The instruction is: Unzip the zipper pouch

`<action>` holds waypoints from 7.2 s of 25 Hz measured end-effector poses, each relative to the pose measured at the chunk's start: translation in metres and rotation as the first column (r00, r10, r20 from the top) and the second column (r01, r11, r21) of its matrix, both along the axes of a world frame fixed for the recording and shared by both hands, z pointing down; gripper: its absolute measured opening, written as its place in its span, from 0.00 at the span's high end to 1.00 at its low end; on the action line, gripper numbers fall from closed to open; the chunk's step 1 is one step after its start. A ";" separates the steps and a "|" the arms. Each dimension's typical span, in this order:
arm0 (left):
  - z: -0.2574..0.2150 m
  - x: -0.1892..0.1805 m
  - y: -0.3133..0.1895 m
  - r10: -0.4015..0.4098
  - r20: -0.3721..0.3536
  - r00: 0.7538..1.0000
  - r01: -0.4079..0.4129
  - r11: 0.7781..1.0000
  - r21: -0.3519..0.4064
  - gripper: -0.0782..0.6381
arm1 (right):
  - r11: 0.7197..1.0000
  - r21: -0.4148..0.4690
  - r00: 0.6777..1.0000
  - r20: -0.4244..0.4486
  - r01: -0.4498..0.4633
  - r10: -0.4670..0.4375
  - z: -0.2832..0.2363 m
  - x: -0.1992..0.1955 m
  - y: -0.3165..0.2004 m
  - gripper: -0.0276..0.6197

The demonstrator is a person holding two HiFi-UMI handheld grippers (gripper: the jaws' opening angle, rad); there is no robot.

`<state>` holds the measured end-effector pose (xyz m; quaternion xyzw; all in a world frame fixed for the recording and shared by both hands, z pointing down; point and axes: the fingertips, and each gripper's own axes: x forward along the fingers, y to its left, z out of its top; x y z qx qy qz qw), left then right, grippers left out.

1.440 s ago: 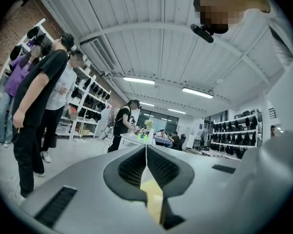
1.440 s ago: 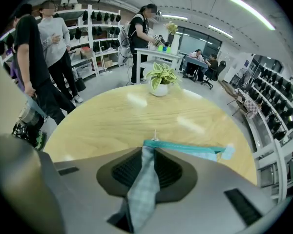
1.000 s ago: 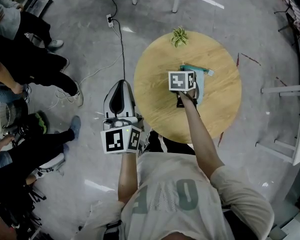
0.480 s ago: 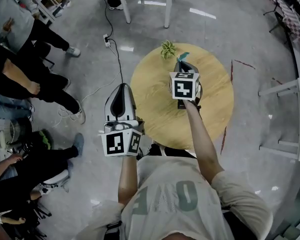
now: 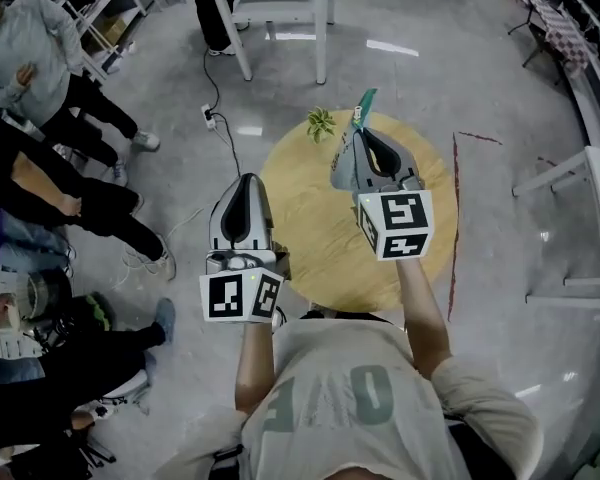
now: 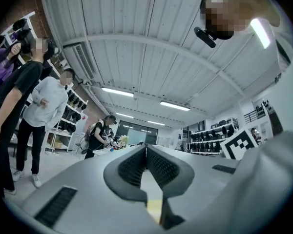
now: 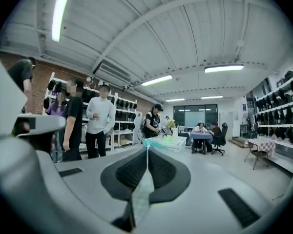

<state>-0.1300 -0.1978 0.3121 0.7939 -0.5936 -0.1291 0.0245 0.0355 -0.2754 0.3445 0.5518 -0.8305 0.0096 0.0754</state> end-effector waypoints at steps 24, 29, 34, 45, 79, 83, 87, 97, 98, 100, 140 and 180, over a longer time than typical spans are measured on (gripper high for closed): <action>-0.043 0.075 0.014 0.477 -0.207 0.854 -0.481 0.876 0.033 0.84 | 0.855 0.183 0.874 -0.101 0.486 -0.475 -0.049 -0.025 0.116 0.91; -0.052 0.081 0.031 0.670 -0.376 0.640 -0.681 0.721 0.124 0.65 | 0.756 0.170 0.775 -0.129 0.632 -0.618 -0.059 -0.045 0.143 0.91; -0.051 0.088 0.043 0.770 -0.383 0.510 -0.794 0.593 0.134 0.63 | 0.690 0.133 0.703 -0.162 0.711 -0.693 -0.065 -0.056 0.157 0.91; -0.049 0.092 0.063 0.821 -0.414 0.393 -0.859 0.488 0.153 0.71 | 0.666 0.015 0.644 -0.272 0.746 -0.715 -0.048 -0.050 0.174 0.91; 0.037 0.036 0.001 0.497 -0.491 0.715 -0.615 0.781 -0.105 0.85 | 0.669 0.084 0.672 -0.012 0.739 -0.740 -0.064 -0.045 0.201 0.91; 0.044 0.023 -0.006 0.479 -0.496 0.724 -0.602 0.791 -0.114 0.85 | 0.682 0.064 0.684 -0.030 0.729 -0.729 -0.060 -0.042 0.199 0.91; 0.048 0.027 -0.007 0.477 -0.503 0.721 -0.605 0.787 -0.122 0.85 | 0.696 0.046 0.697 -0.023 0.716 -0.716 -0.053 -0.042 0.201 0.91; 0.048 0.031 -0.007 0.477 -0.504 0.720 -0.607 0.785 -0.123 0.85 | 0.717 0.041 0.717 -0.007 0.696 -0.697 -0.055 -0.041 0.200 0.91; 0.046 0.030 -0.006 0.480 -0.496 0.723 -0.606 0.786 -0.122 0.85 | 0.723 0.044 0.723 0.001 0.690 -0.690 -0.055 -0.041 0.199 0.91; 0.043 0.027 -0.005 0.474 -0.471 0.744 -0.589 0.798 -0.127 0.85 | 0.734 0.052 0.734 0.019 0.677 -0.678 -0.058 -0.040 0.195 0.91; -0.011 0.041 0.005 0.308 -0.019 0.951 -0.307 0.941 -0.144 0.85 | 0.893 -0.414 0.557 -0.706 0.176 -0.437 0.210 0.053 0.053 0.91; -0.006 0.028 0.007 0.275 -0.027 0.961 -0.276 0.951 -0.137 0.85 | 0.888 -0.404 0.800 -0.445 0.221 -0.402 0.178 -0.022 0.054 0.77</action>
